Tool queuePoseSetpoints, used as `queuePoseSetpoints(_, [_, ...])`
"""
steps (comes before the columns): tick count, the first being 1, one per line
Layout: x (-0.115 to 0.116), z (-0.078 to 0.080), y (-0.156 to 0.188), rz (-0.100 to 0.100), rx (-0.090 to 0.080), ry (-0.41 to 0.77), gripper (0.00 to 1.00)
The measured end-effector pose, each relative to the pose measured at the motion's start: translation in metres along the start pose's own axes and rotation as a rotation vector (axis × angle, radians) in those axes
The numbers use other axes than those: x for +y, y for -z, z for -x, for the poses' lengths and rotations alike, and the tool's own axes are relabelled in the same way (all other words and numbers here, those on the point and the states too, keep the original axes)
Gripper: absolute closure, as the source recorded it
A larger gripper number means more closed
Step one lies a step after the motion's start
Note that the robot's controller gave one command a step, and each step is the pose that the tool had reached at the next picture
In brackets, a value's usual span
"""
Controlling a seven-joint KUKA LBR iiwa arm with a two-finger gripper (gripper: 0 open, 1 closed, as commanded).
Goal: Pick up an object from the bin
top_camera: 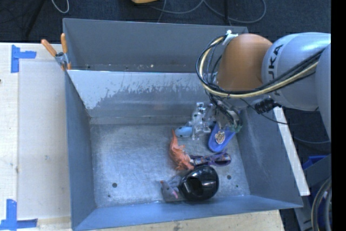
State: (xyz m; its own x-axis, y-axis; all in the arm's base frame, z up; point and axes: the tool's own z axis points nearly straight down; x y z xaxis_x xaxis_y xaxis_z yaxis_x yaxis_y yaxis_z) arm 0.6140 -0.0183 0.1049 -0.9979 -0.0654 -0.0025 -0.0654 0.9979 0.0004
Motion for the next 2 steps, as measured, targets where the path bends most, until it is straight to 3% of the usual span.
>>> queuePoseSetpoints(1, [-0.0022,0.0046,0.0706,0.0,0.002,0.006,1.0])
queuePoseSetpoints(2, [-0.0022,0.0046,0.0706,0.0,0.002,0.006,1.0])
